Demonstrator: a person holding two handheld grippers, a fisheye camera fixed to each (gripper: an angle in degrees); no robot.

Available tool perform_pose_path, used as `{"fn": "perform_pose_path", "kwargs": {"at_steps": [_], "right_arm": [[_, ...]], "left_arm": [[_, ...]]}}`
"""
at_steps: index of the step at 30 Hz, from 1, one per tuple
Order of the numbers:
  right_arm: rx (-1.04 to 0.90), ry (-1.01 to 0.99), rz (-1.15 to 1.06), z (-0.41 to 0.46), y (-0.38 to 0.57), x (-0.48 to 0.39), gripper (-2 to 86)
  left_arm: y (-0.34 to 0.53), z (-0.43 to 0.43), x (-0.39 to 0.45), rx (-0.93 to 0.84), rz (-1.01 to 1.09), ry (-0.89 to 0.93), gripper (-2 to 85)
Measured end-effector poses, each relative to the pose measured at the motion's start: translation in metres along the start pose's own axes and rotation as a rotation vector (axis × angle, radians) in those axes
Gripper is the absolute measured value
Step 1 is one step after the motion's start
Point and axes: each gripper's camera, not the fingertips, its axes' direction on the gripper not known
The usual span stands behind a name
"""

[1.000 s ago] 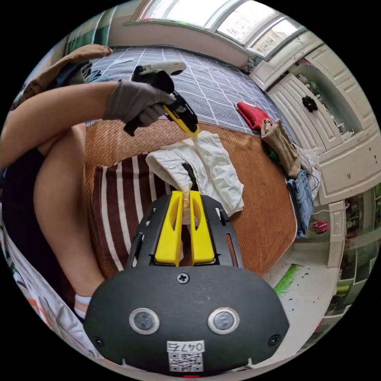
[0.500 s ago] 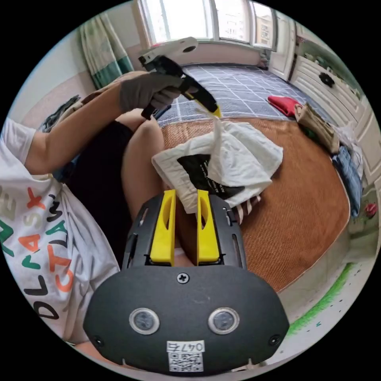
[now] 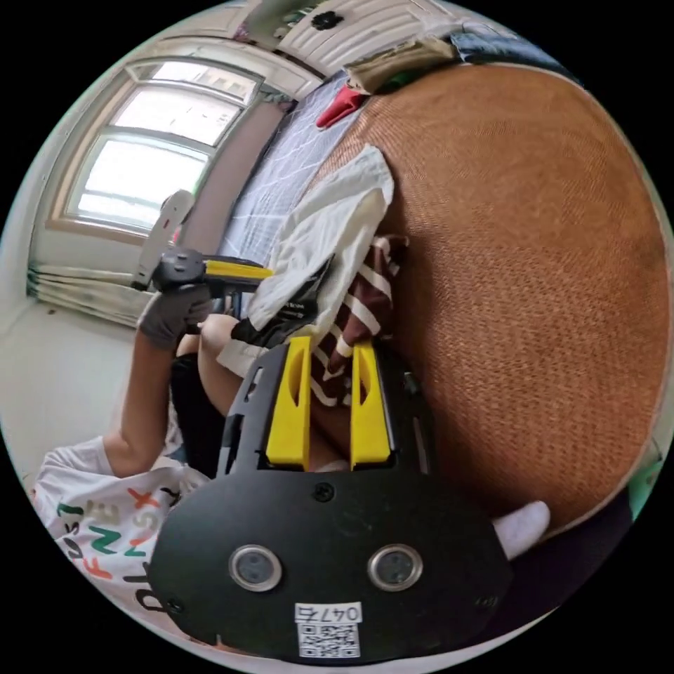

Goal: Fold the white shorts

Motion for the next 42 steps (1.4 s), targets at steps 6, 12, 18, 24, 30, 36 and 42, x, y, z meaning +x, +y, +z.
{"fn": "perform_pose_path", "kwargs": {"at_steps": [6,12,18,24,30,36,42], "right_arm": [[-0.020,-0.163,-0.028,-0.011,-0.003,0.040,-0.6],[-0.048,-0.216,-0.056,-0.065,0.032,0.077,1.5],[-0.028,-0.056,0.028,-0.073,0.058,0.115,6.2],[-0.116,0.079,0.003,-0.042,0.025,0.115,5.8],[-0.182,-0.014,-0.148,-0.032,-0.013,0.094,-0.2],[0.013,-0.123,-0.458,-0.163,-0.001,0.001,-0.7],[-0.121,-0.018,-0.783,-0.191,0.006,-0.117,-0.6]], "left_arm": [[-0.017,-0.028,0.030,-0.104,0.205,-0.197,-0.9],[0.009,-0.071,-0.019,0.022,0.198,0.154,-0.9],[0.093,-0.105,-0.077,0.198,0.120,0.184,-0.9],[0.209,-0.119,-0.178,0.380,-0.011,0.311,-0.9],[0.324,-0.105,-0.285,0.537,-0.172,0.453,-0.9],[0.459,-0.113,-0.387,0.717,-0.343,0.438,-0.9],[0.587,-0.136,-0.460,0.903,-0.459,0.415,-1.0]]}}
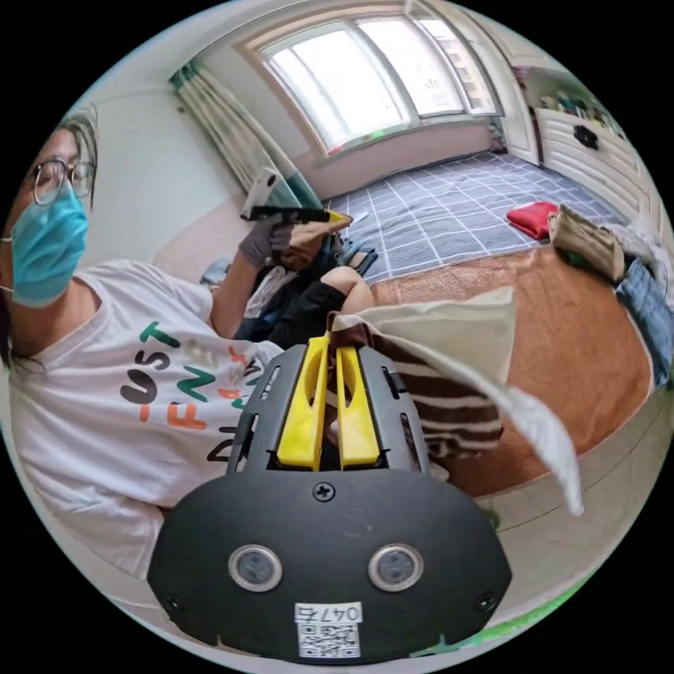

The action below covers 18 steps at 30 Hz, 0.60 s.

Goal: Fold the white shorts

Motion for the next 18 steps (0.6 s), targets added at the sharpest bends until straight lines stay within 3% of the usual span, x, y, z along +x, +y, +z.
{"fn": "perform_pose_path", "kwargs": {"at_steps": [3,5,7,10,14,16,18], "right_arm": [[0.007,0.147,0.030,-0.011,-0.021,-0.007,-0.6],[0.074,0.103,0.051,-0.019,-0.030,0.001,-0.5],[0.173,-0.091,0.019,-0.019,-0.045,0.006,-0.5],[0.252,-0.230,-0.077,-0.017,-0.068,-0.013,-0.5],[0.271,-0.469,-0.270,0.001,-0.118,-0.058,-0.5],[0.286,-0.682,-0.412,0.027,-0.158,-0.094,-0.5],[0.252,-0.775,-0.480,0.060,-0.187,-0.118,-0.5]], "left_arm": [[0.014,-0.050,-0.016,0.040,0.020,-0.065,-1.0],[0.026,-0.068,-0.026,0.046,0.031,-0.078,-1.0],[0.040,-0.079,-0.042,0.044,0.030,-0.076,-1.0],[0.049,-0.083,-0.065,0.045,0.005,-0.067,-1.0],[0.050,-0.118,-0.078,0.100,0.011,-0.048,-1.0],[0.051,-0.156,-0.078,0.157,0.025,-0.098,-1.0],[0.054,-0.182,-0.077,0.187,0.035,-0.148,-1.0]]}}
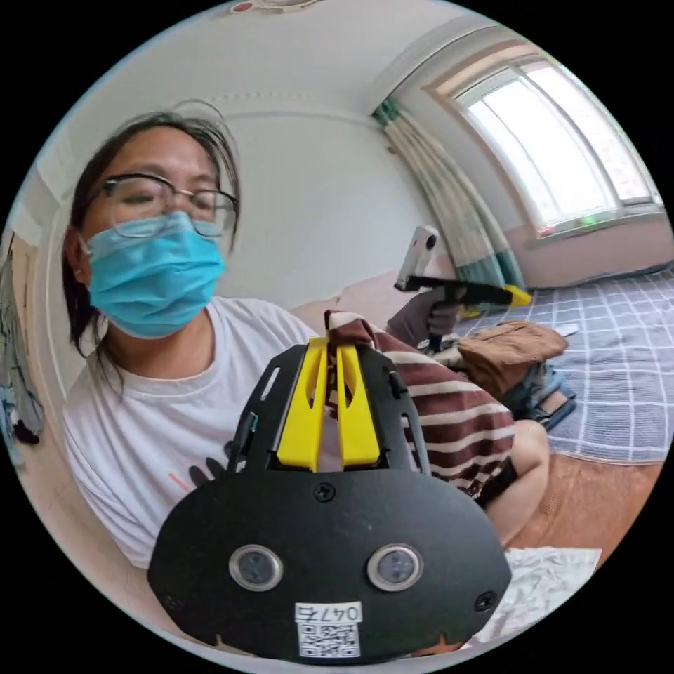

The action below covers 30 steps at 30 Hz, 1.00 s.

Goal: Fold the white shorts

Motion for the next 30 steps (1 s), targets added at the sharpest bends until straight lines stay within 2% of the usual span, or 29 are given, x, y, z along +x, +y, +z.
{"fn": "perform_pose_path", "kwargs": {"at_steps": [3,7,9,12,14,17,19,22,26,30], "right_arm": [[-0.164,-0.060,0.150,0.070,0.001,0.058,-0.5],[-0.416,-0.069,0.450,0.147,0.058,0.127,-0.4],[-0.440,-0.048,0.532,0.167,0.077,0.139,0.1],[-0.314,-0.057,0.540,0.164,0.080,0.134,3.1],[-0.269,0.036,0.492,0.142,0.074,0.119,6.1],[-0.183,0.351,0.493,0.077,0.077,0.088,6.4],[-0.129,0.655,0.596,0.024,0.099,0.068,6.5],[-0.245,0.943,0.732,0.006,0.125,0.058,7.9],[-0.339,0.925,0.761,0.042,0.134,0.072,9.4],[-0.420,0.961,0.706,0.093,0.122,0.097,9.8]], "left_arm": [[0.005,-0.023,-0.008,0.021,0.013,-0.062,-1.0],[0.024,0.022,-0.036,-0.066,-0.020,-0.016,-1.0],[0.031,0.057,-0.049,-0.101,-0.053,0.041,-1.0],[0.029,0.118,-0.057,-0.142,-0.082,0.147,-1.0],[0.021,0.151,-0.054,-0.160,-0.078,0.214,-1.0],[0.002,0.207,-0.031,-0.219,0.000,0.304,-1.0],[-0.017,0.262,0.001,-0.324,0.117,0.321,-1.0],[-0.034,0.328,0.042,-0.435,0.227,0.262,-1.0],[-0.037,0.382,0.068,-0.472,0.233,0.302,-1.0],[-0.024,0.418,0.064,-0.469,0.128,0.385,-1.0]]}}
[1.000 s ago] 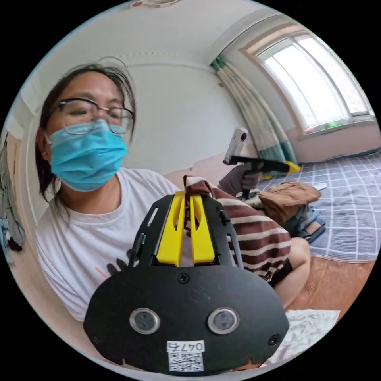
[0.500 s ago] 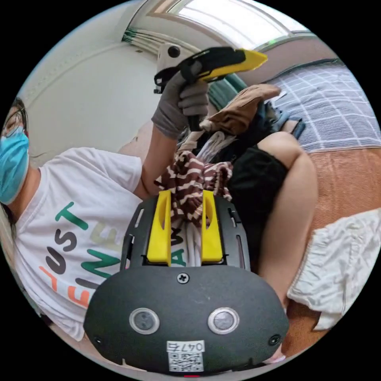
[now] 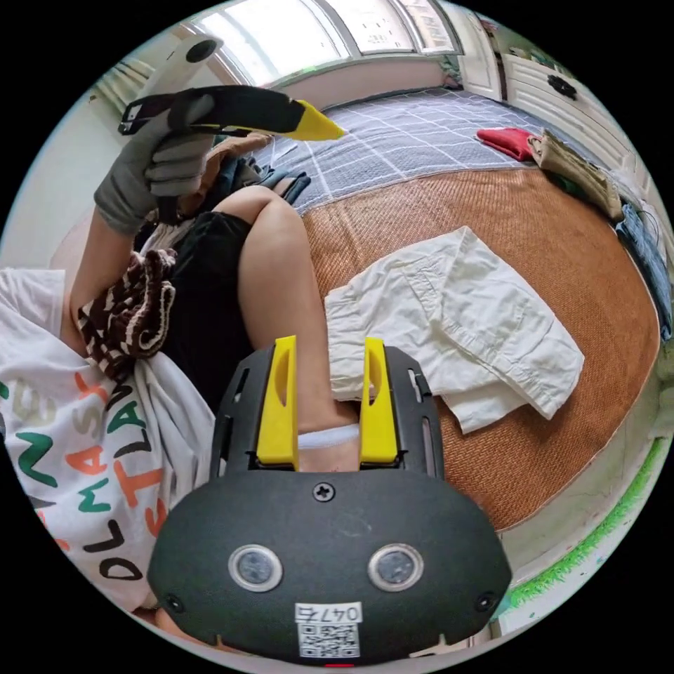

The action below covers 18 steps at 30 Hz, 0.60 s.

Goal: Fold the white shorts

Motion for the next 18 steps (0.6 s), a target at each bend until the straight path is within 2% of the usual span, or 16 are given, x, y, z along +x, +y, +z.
{"fn": "perform_pose_path", "kwargs": {"at_steps": [12,14,17,18], "right_arm": [[-0.222,0.273,-0.281,0.073,-0.040,-0.054,5.9],[-0.229,0.296,-0.228,0.065,-0.029,-0.043,5.1],[-0.061,0.226,-0.013,0.017,0.012,-0.002,4.1],[0.040,0.146,0.101,-0.008,0.037,0.021,3.5]], "left_arm": [[-0.024,0.062,-0.028,0.010,-0.167,-0.053,-1.0],[-0.032,0.072,-0.024,-0.016,-0.158,-0.046,-0.9],[-0.044,0.078,-0.010,-0.015,-0.138,-0.011,-0.8],[-0.049,0.080,-0.003,-0.007,-0.132,0.011,-0.7]]}}
